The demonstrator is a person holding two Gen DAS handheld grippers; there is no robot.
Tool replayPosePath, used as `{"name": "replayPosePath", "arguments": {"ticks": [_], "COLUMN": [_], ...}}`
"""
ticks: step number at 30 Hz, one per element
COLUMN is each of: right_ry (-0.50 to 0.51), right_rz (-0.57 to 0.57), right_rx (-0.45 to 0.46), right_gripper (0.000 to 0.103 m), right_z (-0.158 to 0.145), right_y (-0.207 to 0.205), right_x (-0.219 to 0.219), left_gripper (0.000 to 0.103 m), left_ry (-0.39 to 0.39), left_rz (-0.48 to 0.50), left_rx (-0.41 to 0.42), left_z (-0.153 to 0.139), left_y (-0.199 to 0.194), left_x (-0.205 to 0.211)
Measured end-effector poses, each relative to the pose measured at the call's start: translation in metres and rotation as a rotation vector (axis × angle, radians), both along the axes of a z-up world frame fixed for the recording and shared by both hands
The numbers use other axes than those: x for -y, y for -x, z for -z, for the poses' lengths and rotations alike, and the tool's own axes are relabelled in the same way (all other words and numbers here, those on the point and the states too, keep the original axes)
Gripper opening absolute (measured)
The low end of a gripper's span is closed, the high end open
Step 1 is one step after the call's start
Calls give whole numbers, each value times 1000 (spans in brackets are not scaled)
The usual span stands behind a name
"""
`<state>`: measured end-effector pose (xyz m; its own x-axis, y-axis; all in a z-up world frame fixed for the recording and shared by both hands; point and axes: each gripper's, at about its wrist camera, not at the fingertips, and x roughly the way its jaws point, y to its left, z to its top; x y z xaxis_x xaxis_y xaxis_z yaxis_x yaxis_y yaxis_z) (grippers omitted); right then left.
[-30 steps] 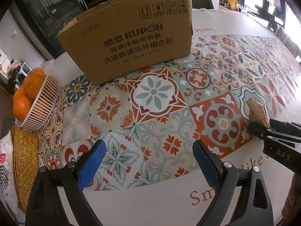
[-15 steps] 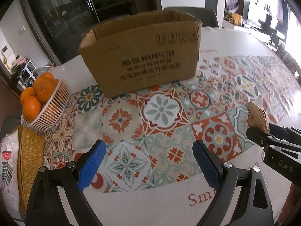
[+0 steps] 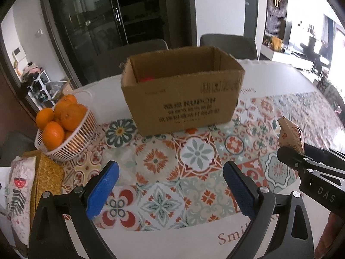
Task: Organize soft objects
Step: 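Carry the biscuits packet with the right tool over the cardboard box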
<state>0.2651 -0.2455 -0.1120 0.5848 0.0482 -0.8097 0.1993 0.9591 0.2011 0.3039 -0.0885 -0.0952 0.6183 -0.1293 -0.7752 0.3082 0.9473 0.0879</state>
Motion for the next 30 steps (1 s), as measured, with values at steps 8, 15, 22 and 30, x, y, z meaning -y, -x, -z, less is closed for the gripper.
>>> {"name": "replayPosePath", "arguments": {"ticks": [8, 15, 22, 30], "right_ry": [3, 12, 22, 42], "right_rz": [-44, -71, -94, -121], "right_rx": [70, 126, 168, 207], "right_gripper": [48, 48, 48, 48], "right_z": [-25, -46, -63, -81], "right_y": [-17, -30, -44, -67], "right_x": [-14, -23, -29, -33], "left_gripper": [99, 99, 99, 100], "left_ry": [24, 40, 59, 61], "left_rz": [-28, -42, -52, -67], "left_rx": [62, 106, 137, 175], "left_z": [-25, -43, -58, -71], "left_y": [-9, -18, -28, -46], "left_x": [-13, -22, -27, -31]}}
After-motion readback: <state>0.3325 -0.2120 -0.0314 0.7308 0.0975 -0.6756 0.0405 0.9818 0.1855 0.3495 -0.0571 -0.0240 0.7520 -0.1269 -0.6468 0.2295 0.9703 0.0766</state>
